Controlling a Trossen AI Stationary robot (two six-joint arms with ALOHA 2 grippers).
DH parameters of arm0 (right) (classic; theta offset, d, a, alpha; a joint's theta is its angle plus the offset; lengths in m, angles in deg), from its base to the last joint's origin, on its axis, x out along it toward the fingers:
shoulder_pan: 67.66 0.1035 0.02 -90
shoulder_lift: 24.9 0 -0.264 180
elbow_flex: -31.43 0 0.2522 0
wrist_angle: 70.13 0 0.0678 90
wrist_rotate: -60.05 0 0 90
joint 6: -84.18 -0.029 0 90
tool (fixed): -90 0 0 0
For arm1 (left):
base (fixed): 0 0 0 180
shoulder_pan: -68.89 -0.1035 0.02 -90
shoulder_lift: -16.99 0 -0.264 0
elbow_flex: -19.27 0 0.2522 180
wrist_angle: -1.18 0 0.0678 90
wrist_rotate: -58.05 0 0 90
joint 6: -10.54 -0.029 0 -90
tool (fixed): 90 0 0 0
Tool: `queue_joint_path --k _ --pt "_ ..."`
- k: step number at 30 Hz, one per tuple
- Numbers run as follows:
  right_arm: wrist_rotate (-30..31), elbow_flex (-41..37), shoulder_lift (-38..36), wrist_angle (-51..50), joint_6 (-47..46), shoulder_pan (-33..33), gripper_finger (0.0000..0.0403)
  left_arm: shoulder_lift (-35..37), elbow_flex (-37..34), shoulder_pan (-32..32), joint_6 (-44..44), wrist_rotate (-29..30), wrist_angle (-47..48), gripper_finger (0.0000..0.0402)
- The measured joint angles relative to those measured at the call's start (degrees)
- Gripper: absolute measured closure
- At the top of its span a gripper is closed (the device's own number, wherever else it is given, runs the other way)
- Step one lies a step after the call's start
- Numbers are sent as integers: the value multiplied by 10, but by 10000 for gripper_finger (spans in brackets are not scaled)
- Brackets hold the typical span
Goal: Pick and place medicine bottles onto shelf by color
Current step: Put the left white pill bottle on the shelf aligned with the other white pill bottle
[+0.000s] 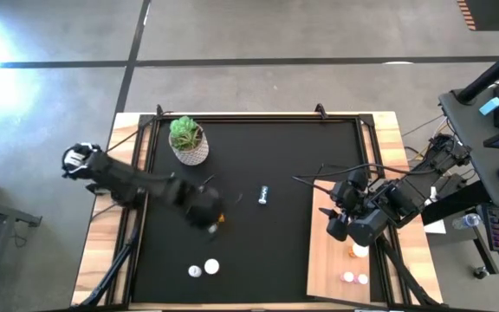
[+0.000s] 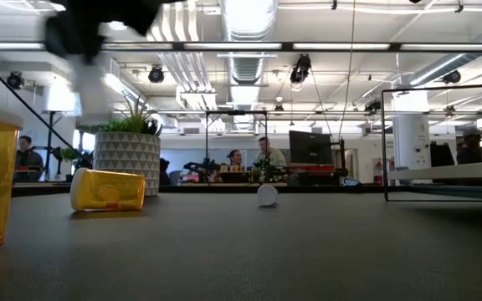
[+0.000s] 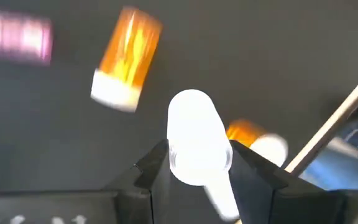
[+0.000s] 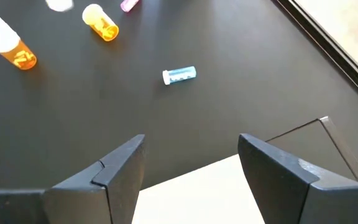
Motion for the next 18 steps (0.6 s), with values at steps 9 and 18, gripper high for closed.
queue_joint_path --k 9,18 --pt "5 0 0 0 12 0 158 -141 151 -153 -170 37 -59 288" --pt "22 0 0 -4 12 -1 158 -300 273 -230 -241 45 -37 287"
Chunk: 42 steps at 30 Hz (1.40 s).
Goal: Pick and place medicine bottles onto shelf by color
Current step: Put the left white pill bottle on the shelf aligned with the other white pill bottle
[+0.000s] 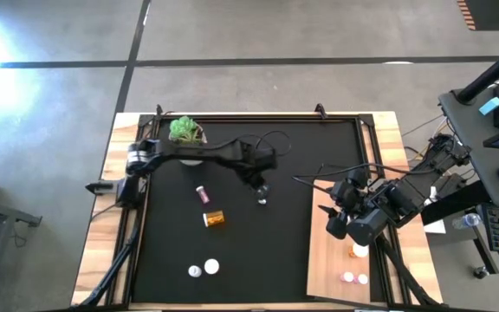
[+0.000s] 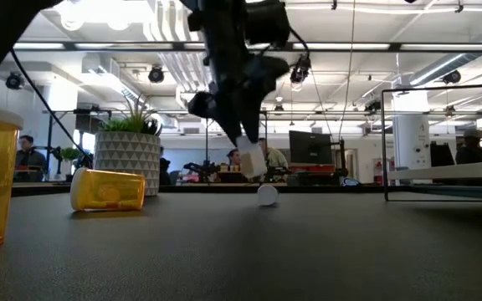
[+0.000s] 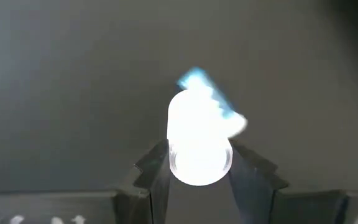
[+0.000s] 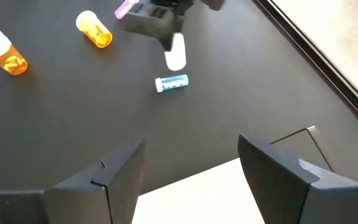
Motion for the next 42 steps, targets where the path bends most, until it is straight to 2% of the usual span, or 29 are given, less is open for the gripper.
queue_joint_path --k 4,12,17,24,36,42 --pt "-3 0 0 -1 -10 -5 158 -27 22 -19 1 29 37 287" --pt "-3 0 0 1 -28 -34 158 -47 18 -23 15 32 73 287" --pt "-3 0 0 4 -37 -58 158 -47 17 -23 14 32 71 286" --pt "-3 0 0 8 -37 -78 158 -47 7 -23 0 37 58 262" --pt "-3 0 0 33 -37 -81 158 -46 -9 -23 -1 51 15 264" --pt "-3 0 0 39 -37 -81 158 -46 -10 -27 -8 50 -2 233"
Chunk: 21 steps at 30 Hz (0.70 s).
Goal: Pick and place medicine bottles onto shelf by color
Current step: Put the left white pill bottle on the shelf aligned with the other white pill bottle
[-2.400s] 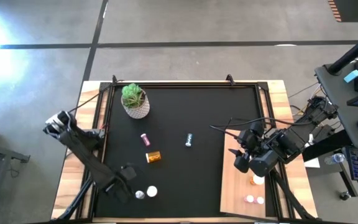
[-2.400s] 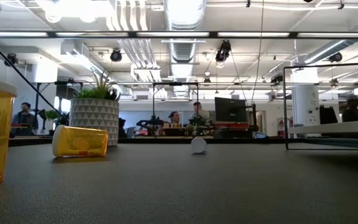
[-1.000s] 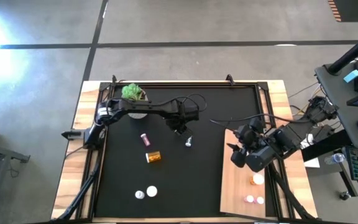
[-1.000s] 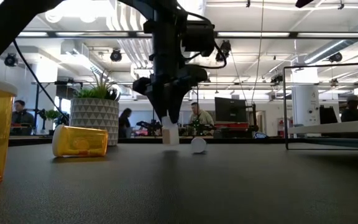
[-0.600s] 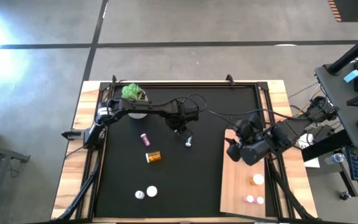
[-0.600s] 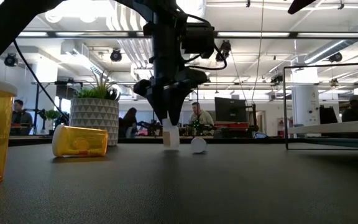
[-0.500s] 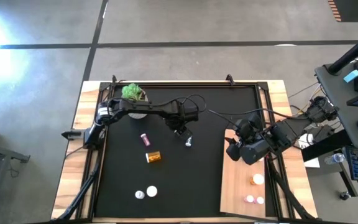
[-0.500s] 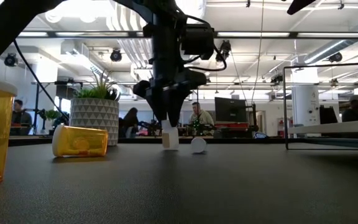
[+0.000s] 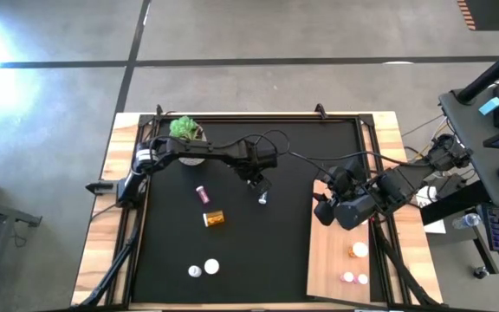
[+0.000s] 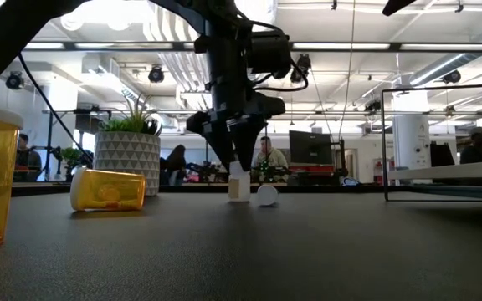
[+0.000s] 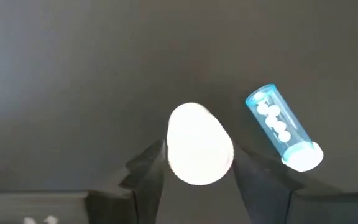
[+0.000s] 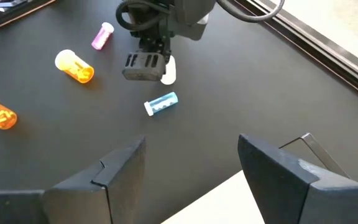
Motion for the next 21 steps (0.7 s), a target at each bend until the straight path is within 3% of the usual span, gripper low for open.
queue_joint_path --k 10,15,21 --pt "-12 0 6 14 -15 -32 158 40 5 -12 -29 -16 5 188" --pt "-75 0 51 21 -13 -100 158 112 5 -10 -38 -24 33 187" --pt "-134 0 109 107 72 -174 158 225 -21 17 -38 -25 48 187"
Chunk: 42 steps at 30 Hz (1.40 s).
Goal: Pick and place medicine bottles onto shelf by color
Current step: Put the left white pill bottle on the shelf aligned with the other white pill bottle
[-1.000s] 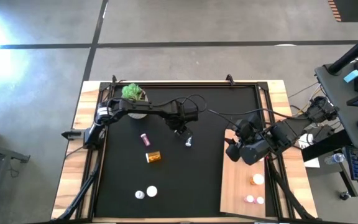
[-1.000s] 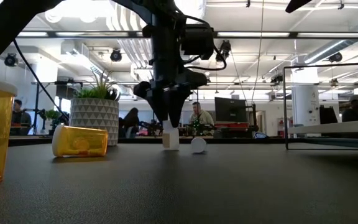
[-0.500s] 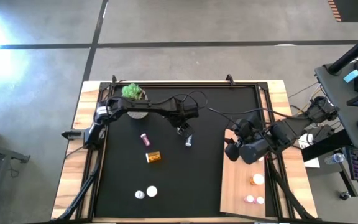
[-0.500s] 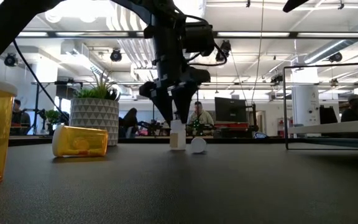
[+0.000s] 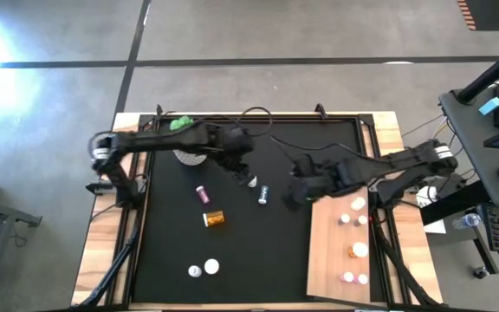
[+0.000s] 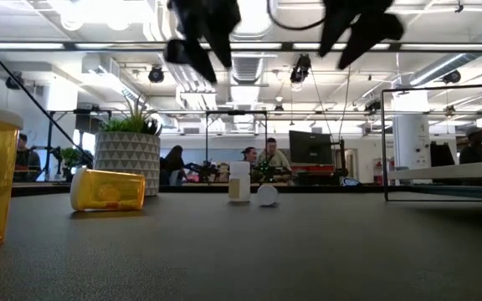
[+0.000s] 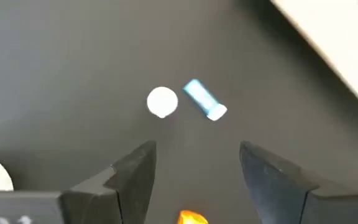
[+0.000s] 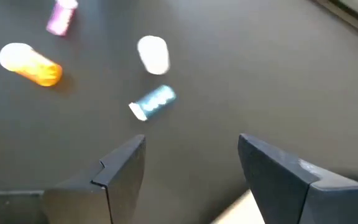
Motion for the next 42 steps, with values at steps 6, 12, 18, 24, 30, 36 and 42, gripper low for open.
queue_joint_path --k 6,12,18,24,30,36,42 --pt "-87 0 44 99 82 -73 158 88 -8 18 2 14 -5 187" --pt "-132 0 101 176 105 -130 158 140 -9 23 25 13 -5 187" --pt "-139 0 168 230 90 -156 158 171 -9 24 24 14 -5 187" --pt "-145 29 212 257 79 -155 158 186 -9 24 -8 12 -5 187" --pt "-153 89 268 256 64 -155 158 191 -9 24 -51 11 -5 187" --pt "-120 129 321 224 49 -158 158 195 -9 24 -78 10 -5 187" --pt "-111 163 352 205 49 -160 158 197 -9 24 -93 9 -5 187"
